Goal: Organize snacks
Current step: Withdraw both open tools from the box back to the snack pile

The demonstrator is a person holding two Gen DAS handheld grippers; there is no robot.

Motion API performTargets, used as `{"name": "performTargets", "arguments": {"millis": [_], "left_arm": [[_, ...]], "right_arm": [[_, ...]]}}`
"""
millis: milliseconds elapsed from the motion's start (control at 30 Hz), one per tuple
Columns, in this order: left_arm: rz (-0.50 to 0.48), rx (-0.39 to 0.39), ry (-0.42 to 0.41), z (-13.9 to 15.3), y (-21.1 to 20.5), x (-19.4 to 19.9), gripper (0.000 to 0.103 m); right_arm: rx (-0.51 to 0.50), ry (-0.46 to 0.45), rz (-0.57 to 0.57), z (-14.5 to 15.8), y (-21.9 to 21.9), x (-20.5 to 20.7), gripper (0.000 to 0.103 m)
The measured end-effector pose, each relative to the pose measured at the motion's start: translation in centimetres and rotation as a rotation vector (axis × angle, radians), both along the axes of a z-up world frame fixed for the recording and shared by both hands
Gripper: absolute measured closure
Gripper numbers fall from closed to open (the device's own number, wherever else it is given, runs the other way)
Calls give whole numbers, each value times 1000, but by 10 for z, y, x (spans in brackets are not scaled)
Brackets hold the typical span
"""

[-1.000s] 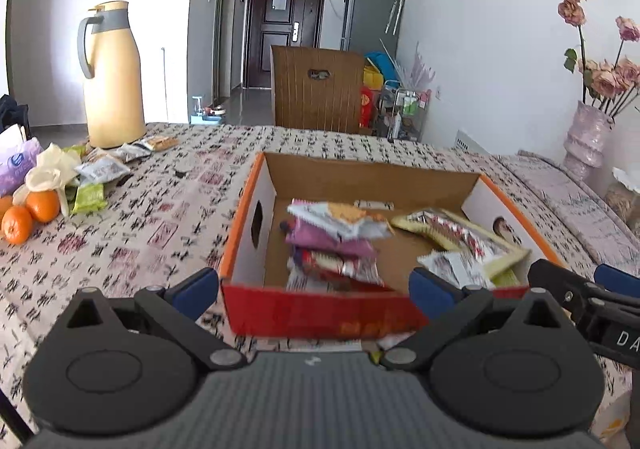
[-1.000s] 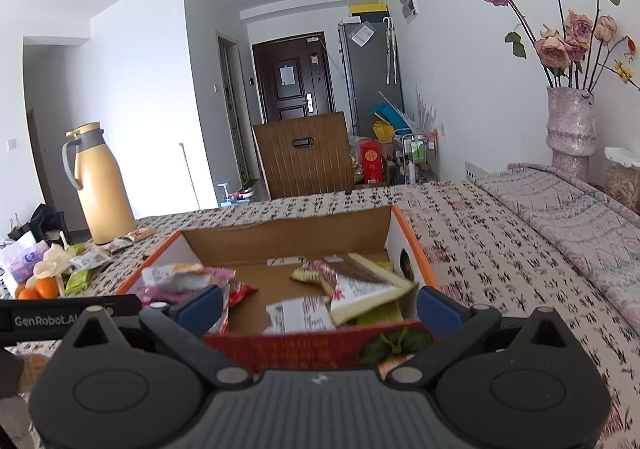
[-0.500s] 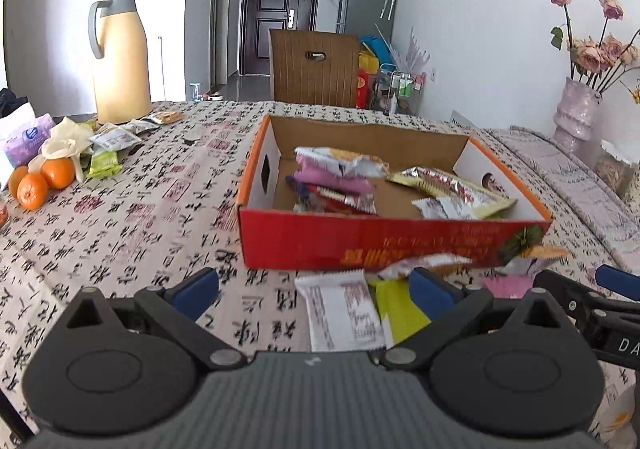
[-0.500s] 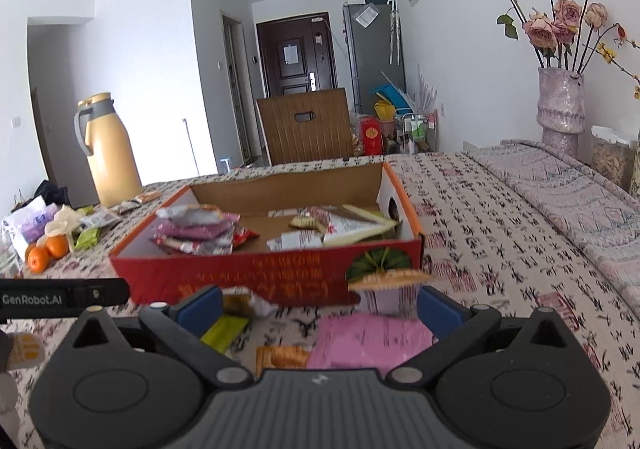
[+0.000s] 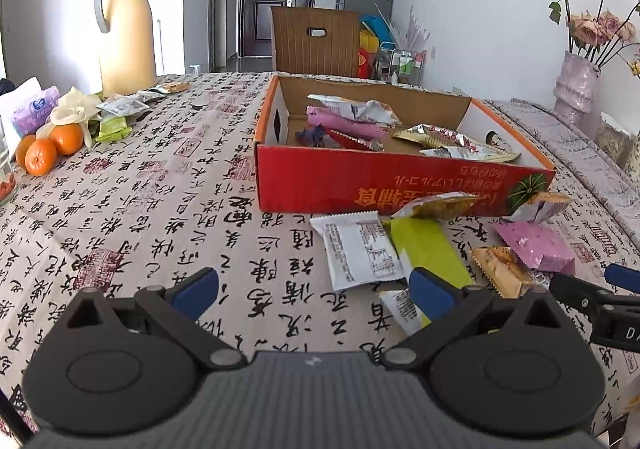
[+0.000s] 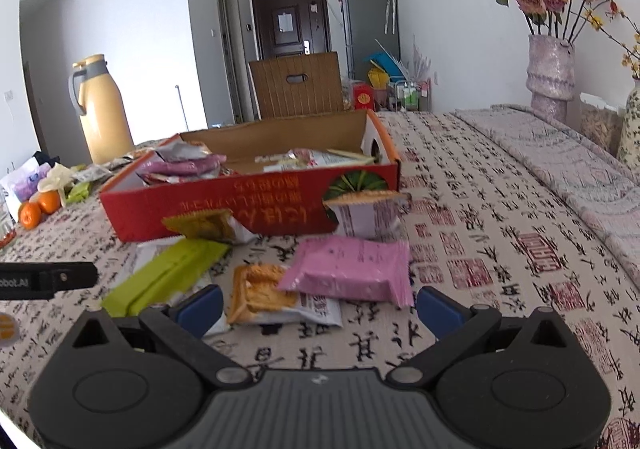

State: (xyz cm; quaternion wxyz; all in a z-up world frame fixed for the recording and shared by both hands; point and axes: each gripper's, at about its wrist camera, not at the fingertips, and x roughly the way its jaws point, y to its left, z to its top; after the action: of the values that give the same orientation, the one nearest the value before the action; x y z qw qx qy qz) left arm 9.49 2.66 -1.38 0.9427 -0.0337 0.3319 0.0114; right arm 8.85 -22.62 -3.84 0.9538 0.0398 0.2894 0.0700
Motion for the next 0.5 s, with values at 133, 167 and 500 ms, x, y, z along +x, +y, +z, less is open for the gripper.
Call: {"name": "performTargets", "arguments": {"millis": [133, 167, 500], "left_arm": [[2, -1, 1, 0, 0, 1, 0], [2, -1, 2, 0, 0, 2, 0], [13, -1, 7, -1, 3, 5, 0]], "right_arm": [[1, 4, -16, -1, -4, 4, 0], [-2, 4, -17, 0, -4, 6, 0], [-62, 54, -9, 4, -2, 47, 0]]}}
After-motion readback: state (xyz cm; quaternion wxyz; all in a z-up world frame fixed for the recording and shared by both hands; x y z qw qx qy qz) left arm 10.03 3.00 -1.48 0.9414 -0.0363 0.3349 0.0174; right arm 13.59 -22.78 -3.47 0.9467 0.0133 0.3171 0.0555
